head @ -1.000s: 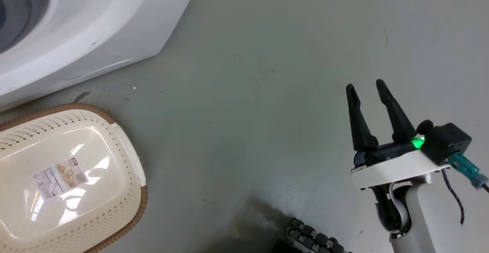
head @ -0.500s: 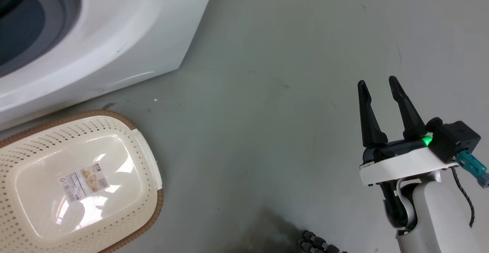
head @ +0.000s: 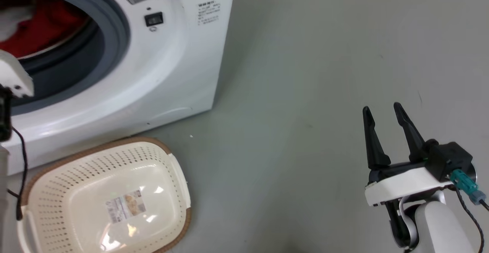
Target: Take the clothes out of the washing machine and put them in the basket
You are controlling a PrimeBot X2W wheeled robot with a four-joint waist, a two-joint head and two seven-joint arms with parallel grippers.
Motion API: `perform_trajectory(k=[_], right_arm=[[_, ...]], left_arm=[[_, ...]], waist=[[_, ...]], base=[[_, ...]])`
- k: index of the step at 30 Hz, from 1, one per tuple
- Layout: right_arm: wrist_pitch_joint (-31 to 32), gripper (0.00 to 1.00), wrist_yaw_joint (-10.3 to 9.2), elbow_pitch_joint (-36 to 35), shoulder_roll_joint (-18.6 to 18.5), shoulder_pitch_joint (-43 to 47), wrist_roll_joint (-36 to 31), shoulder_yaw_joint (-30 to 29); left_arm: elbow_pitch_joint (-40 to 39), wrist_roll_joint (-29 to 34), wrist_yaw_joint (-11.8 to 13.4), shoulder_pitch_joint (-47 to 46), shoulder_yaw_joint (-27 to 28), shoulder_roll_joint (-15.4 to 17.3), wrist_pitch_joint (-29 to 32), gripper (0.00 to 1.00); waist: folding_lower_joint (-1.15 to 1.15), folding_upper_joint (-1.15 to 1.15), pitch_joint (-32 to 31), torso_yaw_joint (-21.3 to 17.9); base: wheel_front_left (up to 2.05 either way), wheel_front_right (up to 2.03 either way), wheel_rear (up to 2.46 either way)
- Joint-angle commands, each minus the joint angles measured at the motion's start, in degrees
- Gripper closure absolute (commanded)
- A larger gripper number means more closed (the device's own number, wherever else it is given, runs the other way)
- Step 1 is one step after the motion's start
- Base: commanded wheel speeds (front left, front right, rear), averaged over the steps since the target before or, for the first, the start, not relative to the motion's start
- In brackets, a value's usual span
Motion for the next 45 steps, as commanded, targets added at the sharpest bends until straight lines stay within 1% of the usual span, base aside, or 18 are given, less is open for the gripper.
perform_trajectory(k=[1,4,5,12,16,20,28,34,37,40,42,45], right_arm=[[-0.07,0.00,-0.04,0.41,-0.04,1.13,-0.51,-0.46],[-0.03,0.00,-0.04,0.91,-0.05,2.40,-1.74,-1.36],[-0.03,0.00,-0.04,0.91,-0.05,2.40,-1.74,-1.36],[2.20,0.00,-0.04,-0.31,-0.04,5.62,-3.75,-2.77],[3.94,0.00,-0.04,-1.82,-0.05,7.88,-4.54,-3.52],[5.48,0.00,-0.04,-3.43,-0.04,10.20,-4.81,-4.54],[7.74,0.00,-0.04,-6.29,-0.03,13.02,-5.23,-5.13],[9.10,0.00,-0.04,-7.57,-0.03,14.66,-5.76,-5.28],[9.81,0.00,-0.04,-8.37,-0.03,15.19,-5.87,-5.40],[10.28,0.00,-0.04,-9.26,-0.03,15.60,-6.05,-5.68],[10.46,0.00,-0.04,-9.71,-0.03,15.32,-6.03,-5.56],[10.70,0.00,-0.04,-10.51,-0.03,14.37,-5.87,-5.31]], left_arm=[[0.42,-0.25,0.08,1.44,-0.11,-0.81,-1.96,1.00],[1.09,-0.47,-0.22,3.28,-0.72,-2.86,-4.63,1.00],[1.09,-0.47,-0.22,3.28,-0.72,-2.86,-4.63,1.00],[1.26,-0.90,-0.60,8.05,-2.18,-6.20,-9.60,1.00],[-0.70,-1.51,-0.40,11.52,-2.51,-7.36,-10.63,1.00],[-4.48,-1.98,0.01,15.35,-2.99,-8.23,-10.57,1.00],[-17.53,-2.40,2.78,25.48,-3.71,-9.39,-9.11,1.00],[-28.19,-2.40,7.23,35.64,-4.13,-10.96,-7.18,1.00],[-32.22,-2.61,8.81,40.46,-4.91,-11.80,-5.93,1.00],[-34.64,-2.88,9.94,44.04,-5.77,-12.58,-4.77,1.00],[-34.89,-3.11,10.35,45.64,-6.31,-13.13,-4.19,1.00],[-33.31,-3.87,10.18,47.00,-7.17,-14.13,-3.74,1.00]], waist=[[0.01,0.00,-4.74,2.97],[0.01,0.00,-7.95,4.54],[0.01,0.00,-7.95,4.54],[0.01,0.00,-14.93,7.43],[0.01,0.00,-17.99,8.65],[0.01,0.00,-20.25,10.10],[0.01,0.00,-22.42,13.12],[0.01,0.00,-24.30,15.08],[0.01,0.00,-24.77,16.03],[0.01,0.00,-24.50,16.96],[0.01,0.00,-23.72,17.35],[0.01,0.00,-22.09,17.66]], base=[[0.00,0.00,0.00],[0.00,0.00,0.00],[0.00,0.00,0.00],[0.00,0.00,0.00],[0.00,0.00,0.00],[0.00,0.00,0.00],[0.00,0.00,0.00],[0.00,0.00,0.00],[0.00,0.00,0.00],[0.00,0.00,0.00],[0.00,0.00,0.00],[0.00,0.00,0.00]])
